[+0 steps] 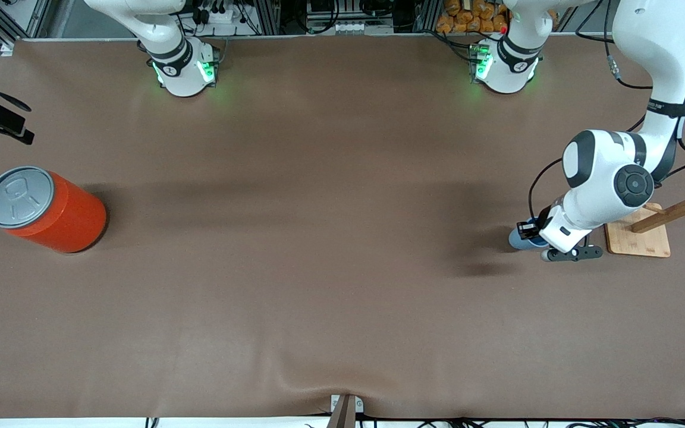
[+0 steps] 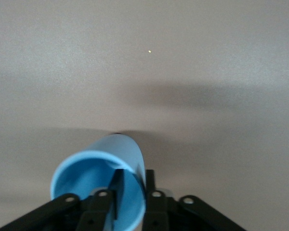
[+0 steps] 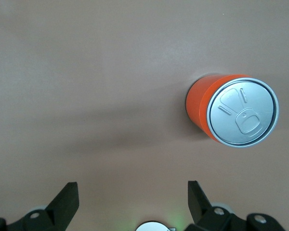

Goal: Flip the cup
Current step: 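Set the cup upright on the table and open the left gripper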

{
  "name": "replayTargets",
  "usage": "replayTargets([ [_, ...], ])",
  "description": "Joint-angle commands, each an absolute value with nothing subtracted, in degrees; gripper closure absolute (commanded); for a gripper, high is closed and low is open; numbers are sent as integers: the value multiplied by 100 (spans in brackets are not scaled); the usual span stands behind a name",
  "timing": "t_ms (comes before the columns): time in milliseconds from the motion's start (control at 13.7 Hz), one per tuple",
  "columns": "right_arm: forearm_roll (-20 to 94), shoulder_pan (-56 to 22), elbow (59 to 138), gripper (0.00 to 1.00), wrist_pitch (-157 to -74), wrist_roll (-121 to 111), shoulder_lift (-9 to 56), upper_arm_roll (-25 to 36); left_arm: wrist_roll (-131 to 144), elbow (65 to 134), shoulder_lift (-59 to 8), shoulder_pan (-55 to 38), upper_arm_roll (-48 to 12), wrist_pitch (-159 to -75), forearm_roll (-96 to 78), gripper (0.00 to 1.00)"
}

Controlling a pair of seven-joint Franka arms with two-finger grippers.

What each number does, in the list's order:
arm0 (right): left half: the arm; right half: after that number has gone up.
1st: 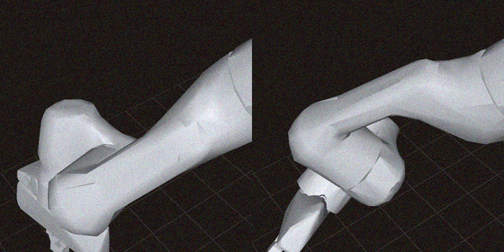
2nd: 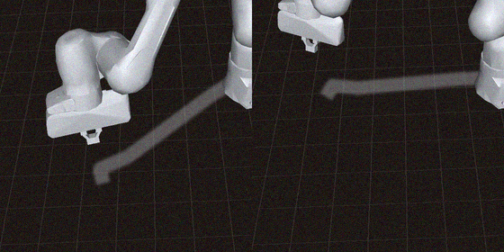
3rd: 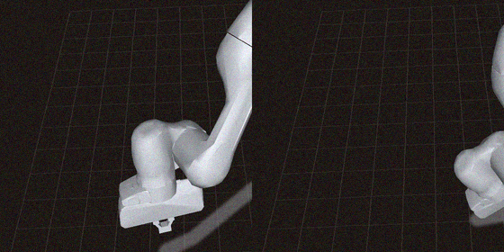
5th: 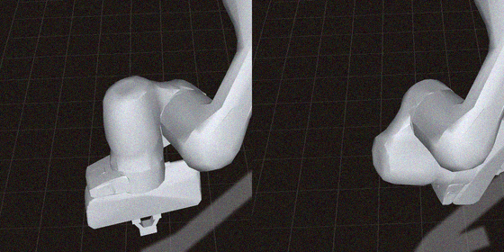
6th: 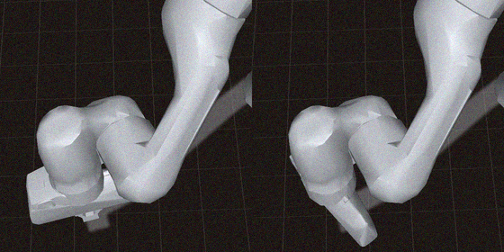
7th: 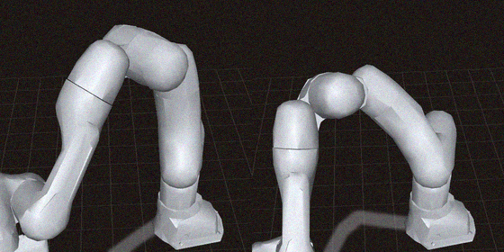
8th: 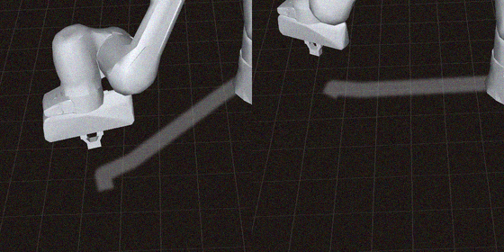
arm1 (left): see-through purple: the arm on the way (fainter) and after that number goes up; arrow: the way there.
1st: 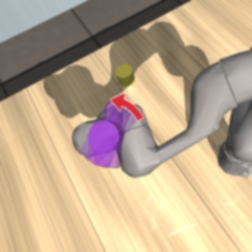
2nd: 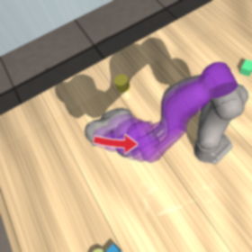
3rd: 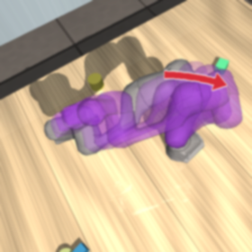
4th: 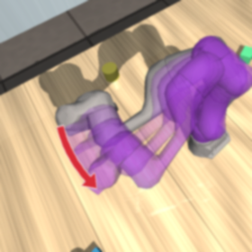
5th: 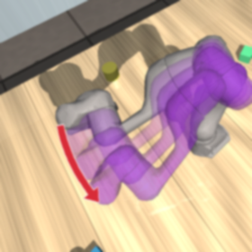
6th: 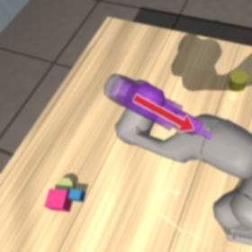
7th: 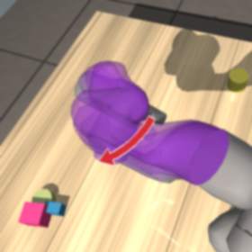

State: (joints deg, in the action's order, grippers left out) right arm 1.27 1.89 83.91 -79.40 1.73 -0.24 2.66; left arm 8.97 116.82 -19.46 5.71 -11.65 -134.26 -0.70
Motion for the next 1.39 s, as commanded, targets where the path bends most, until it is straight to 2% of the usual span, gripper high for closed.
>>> replayTargets([
  [0,114,202,8473,0,-7928,264,-132,255,1072,11488,-1908,545,-1187,-13360,79,0],
  [292,62,176,8473,0,-7945,264,-132,246,1011,10655,-1697,624,-1169,-12361,97,0],
  [585,53,150,8473,0,-7963,264,-123,246,1002,9213,-1583,624,-1169,-10262,105,0],
  [877,-88,-26,8481,0,-7989,264,-114,246,1002,9316,-521,633,-1169,-9722,105,0],
  [1096,-105,-18,8481,0,-7989,264,-97,246,993,9772,305,624,-1186,-9668,141,0],
  [1315,-105,-61,8490,0,-7945,264,-105,246,976,9975,737,607,-1204,-9589,141,0],
])
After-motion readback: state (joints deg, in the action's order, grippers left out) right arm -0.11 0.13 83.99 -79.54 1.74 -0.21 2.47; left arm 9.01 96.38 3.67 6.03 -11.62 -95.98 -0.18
